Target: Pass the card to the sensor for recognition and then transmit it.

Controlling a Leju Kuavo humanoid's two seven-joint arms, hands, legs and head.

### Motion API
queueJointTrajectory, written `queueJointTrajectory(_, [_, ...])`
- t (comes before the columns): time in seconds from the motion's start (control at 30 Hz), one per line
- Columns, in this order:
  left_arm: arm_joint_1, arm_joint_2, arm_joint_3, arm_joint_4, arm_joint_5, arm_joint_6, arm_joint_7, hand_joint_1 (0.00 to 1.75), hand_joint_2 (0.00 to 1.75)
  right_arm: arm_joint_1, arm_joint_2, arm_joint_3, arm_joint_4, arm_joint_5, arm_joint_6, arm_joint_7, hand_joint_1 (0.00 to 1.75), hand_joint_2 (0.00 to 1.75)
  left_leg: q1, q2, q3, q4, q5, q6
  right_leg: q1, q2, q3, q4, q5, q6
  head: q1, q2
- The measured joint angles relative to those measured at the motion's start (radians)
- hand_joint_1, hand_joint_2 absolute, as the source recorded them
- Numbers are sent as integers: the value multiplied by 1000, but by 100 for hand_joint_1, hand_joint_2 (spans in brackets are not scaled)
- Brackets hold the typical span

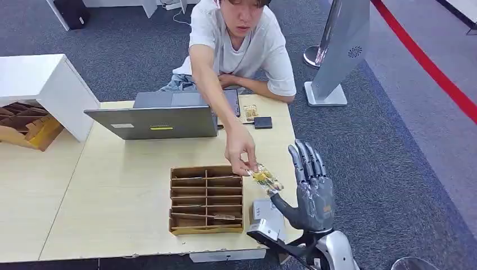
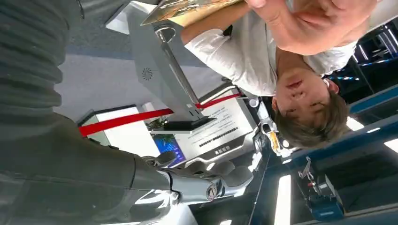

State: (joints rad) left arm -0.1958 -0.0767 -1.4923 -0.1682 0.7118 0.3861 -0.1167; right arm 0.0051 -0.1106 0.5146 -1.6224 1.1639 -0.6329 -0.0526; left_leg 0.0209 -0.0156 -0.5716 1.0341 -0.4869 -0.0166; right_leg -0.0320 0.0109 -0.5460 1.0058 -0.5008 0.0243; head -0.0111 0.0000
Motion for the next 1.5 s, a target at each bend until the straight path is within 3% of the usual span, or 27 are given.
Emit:
queueJointTrajectory(0.07, [0,0,0,0,0,0,0,0,0,0,0,0,0,17,-2,7,0,175,0,0,0,0,0,0,0,0,0,0,0,0,0,0])
queueJointTrajectory(0.23, [0,0,2,0,0,0,0,0,0,-11,-2,-7,0,179,-3,104,0,175,0,0,0,0,0,0,0,0,0,0,0,0,0,0])
queueJointTrajectory(0.4, [0,0,10,0,0,1,-1,0,0,-19,-3,-15,0,210,-6,135,0,175,0,0,0,0,0,0,0,0,0,0,0,0,0,0])
queueJointTrajectory(0.43, [0,0,11,0,0,1,-1,0,0,-19,-3,-16,0,210,-7,139,31,175,0,0,0,0,0,0,0,0,0,0,0,0,0,0])
queueJointTrajectory(0.47, [0,0,13,0,0,2,-1,0,0,-19,-3,-16,0,209,-8,143,159,175,0,0,0,0,0,0,0,0,0,0,0,0,0,0])
queueJointTrajectory(0.5, [0,0,14,0,-1,2,-1,0,0,-19,-3,-18,-1,199,-10,145,175,175,0,0,0,0,0,0,0,0,0,0,0,0,0,0])
queueJointTrajectory(0.67, [-1,-3,17,0,-3,-1,16,0,0,-19,-2,-20,-10,111,-12,127,175,175,0,0,0,0,0,0,0,0,0,0,0,0,0,0])
queueJointTrajectory(1.5, [-6,-14,23,0,-15,0,25,0,0,-21,3,-19,-47,-93,29,37,175,175,0,0,0,0,0,0,0,0,0,0,0,0,0,0])
